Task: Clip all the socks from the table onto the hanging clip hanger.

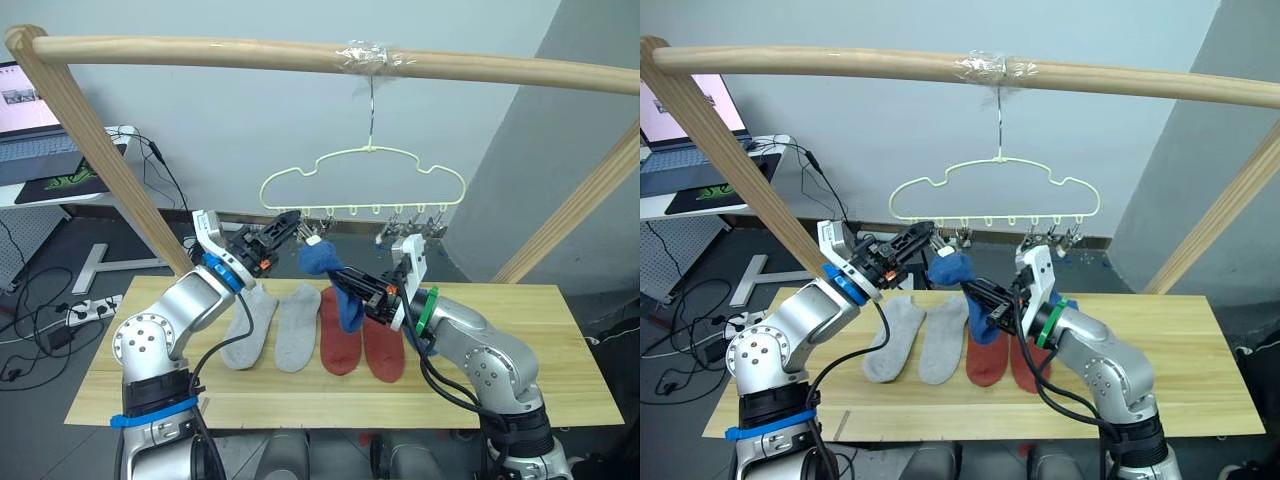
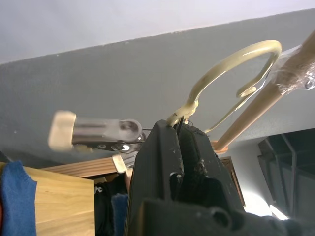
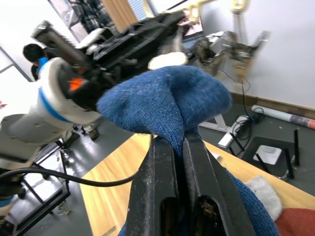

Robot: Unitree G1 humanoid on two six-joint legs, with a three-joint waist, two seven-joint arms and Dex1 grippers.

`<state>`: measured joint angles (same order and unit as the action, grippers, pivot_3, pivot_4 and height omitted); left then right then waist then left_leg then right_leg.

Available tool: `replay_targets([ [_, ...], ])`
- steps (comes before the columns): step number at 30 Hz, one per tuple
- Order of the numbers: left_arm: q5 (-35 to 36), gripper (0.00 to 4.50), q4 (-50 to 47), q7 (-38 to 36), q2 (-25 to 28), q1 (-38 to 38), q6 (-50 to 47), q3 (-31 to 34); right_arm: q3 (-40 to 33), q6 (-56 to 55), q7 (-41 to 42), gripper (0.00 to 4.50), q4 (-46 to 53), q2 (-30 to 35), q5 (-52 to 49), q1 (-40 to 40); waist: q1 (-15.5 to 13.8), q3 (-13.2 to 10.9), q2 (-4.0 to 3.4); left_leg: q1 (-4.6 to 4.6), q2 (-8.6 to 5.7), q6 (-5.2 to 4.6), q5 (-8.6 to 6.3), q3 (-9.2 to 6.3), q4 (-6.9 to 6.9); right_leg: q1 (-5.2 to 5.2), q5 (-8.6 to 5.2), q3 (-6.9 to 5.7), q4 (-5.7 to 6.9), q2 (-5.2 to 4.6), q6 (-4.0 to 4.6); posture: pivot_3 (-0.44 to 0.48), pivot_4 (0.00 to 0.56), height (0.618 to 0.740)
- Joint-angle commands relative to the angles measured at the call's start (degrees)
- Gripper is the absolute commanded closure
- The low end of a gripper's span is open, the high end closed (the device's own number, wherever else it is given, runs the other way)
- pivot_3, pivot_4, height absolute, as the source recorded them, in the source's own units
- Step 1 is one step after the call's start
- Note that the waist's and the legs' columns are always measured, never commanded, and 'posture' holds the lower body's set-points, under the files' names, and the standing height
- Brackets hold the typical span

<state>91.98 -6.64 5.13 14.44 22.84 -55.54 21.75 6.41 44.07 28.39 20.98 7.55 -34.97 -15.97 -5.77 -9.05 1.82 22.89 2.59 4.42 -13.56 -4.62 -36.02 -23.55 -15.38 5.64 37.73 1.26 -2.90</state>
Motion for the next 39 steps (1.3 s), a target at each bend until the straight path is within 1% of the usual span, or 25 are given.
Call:
replay_targets([
  [1, 2.51, 4.50, -2.70, -1.04, 0.60, 0.56, 0.79, -1.21, -1.23, -1.73, -0.50, 4.49, 0.30, -1.28, -1.16, -2.19, -0.20, -0.03, -0.04, 0.00, 0.00, 0.00, 0.00, 0.00, 0.00, 0.00, 0.00, 0.00, 0.00, 0.00, 0.00, 0.273, 0.145, 0.740],
  [12, 1.02, 4.50, -3.30, -2.86, 1.79, -0.28, 2.54, -2.71, -1.11, -1.39, -0.23, 4.49, 0.10, -1.37, -1.37, -3.22, -0.40, -0.14, -0.19, 0.00, 0.00, 0.00, 0.00, -0.01, 0.02, -0.01, -0.06, -0.03, 0.01, 0.00, 0.11, 0.271, 0.148, 0.740],
  [15, 1.59, 3.66, -3.42, -3.51, 1.92, -0.54, 3.00, -2.95, -0.94, -1.52, -0.24, 4.50, -0.17, -1.40, -1.13, -3.37, -0.40, -0.15, -0.20, 0.01, 0.00, 0.00, 0.00, -0.01, 0.02, 0.00, -0.07, -0.03, 0.01, 0.00, 0.13, 0.271, 0.148, 0.740],
  [17, 1.85, 2.95, -3.71, -3.62, 1.99, -0.72, 3.08, -3.17, -0.85, -1.55, -0.15, 4.50, -0.15, -1.29, -1.05, -3.35, -0.39, -0.15, -0.20, 0.01, 0.00, 0.00, 0.00, -0.01, 0.03, 0.00, -0.08, -0.03, 0.01, 0.00, 0.14, 0.272, 0.149, 0.740],
  [23, 1.54, 1.13, -4.15, -3.40, 2.44, -1.12, 3.47, -3.62, -0.04, -2.17, 0.05, 4.50, -1.01, -1.42, -0.22, -3.83, -0.34, -0.16, -0.21, 0.00, 0.00, 0.00, 0.00, 0.00, 0.04, -0.01, -0.09, -0.03, 0.01, 0.00, 0.15, 0.272, 0.149, 0.740],
  [24, 1.40, 0.89, -4.33, -3.18, 2.60, -1.34, 3.56, -3.57, 0.12, -2.30, 0.07, 4.50, -1.08, -1.35, -0.05, -3.82, -0.33, -0.16, -0.22, 0.00, 0.00, 0.00, 0.00, -0.01, 0.04, -0.01, -0.09, -0.03, 0.01, 0.00, 0.15, 0.274, 0.150, 0.740],
  [27, 1.00, 0.04, -3.74, -2.54, 4.75, -2.59, 3.81, -2.00, 1.81, -2.74, -0.08, 4.50, -2.07, -0.16, 2.29, -4.10, -0.32, -0.18, -0.24, -0.01, 0.00, 0.00, 0.00, 0.00, 0.04, -0.01, -0.09, -0.03, 0.01, 0.00, 0.16, 0.274, 0.150, 0.740],
  [31, -0.85, 0.04, -3.67, -4.63, 11.24, -5.85, 3.13, 0.35, 4.67, -2.85, 0.08, 4.50, -3.73, 1.01, 5.08, -4.17, -0.14, -0.22, -0.31, -0.01, 0.02, 0.00, 0.00, 0.01, 0.08, -0.07, -0.12, -0.01, 0.02, 0.00, 0.21, 0.281, 0.151, 0.740],
  [35, -4.90, 0.04, -3.59, -8.64, 17.24, -8.11, 3.13, 1.54, 5.76, -1.68, -0.16, 4.50, -5.55, -0.63, 4.85, -4.80, -0.26, -0.34, -0.38, 0.01, 0.03, 0.00, 0.00, 0.01, 0.17, -0.14, -0.17, -0.04, 0.04, 0.01, 0.28, 0.301, 0.151, 0.740],
  [37, -7.61, 0.03, -4.33, -10.77, 18.94, -8.60, 3.68, 1.19, 5.68, -0.64, -0.53, 3.97, -6.87, -2.15, 4.24, -5.43, -0.32, -0.37, -0.41, 0.02, 0.03, 0.00, 0.00, 0.02, 0.19, -0.17, -0.17, -0.04, 0.04, 0.00, 0.28, 0.311, 0.150, 0.740],
  [38, -9.77, 0.03, -4.96, -12.00, 19.72, -8.69, 4.18, 0.66, 5.06, 0.33, -0.74, 3.78, -7.80, -3.50, 3.12, -5.65, -0.42, -0.42, -0.41, 0.02, 0.03, 0.00, 0.00, 0.02, 0.20, -0.17, -0.18, -0.04, 0.04, 0.00, 0.29, 0.314, 0.150, 0.740],
  [39, -11.33, 0.03, -5.43, -12.81, 20.09, -8.71, 4.53, 0.27, 4.53, 1.04, -0.80, 3.46, -8.40, -4.36, 2.31, -5.77, -0.44, -0.46, -0.40, 0.03, 0.03, 0.00, 0.00, 0.02, 0.19, -0.17, -0.18, -0.04, 0.04, 0.00, 0.29, 0.318, 0.149, 0.740],
])
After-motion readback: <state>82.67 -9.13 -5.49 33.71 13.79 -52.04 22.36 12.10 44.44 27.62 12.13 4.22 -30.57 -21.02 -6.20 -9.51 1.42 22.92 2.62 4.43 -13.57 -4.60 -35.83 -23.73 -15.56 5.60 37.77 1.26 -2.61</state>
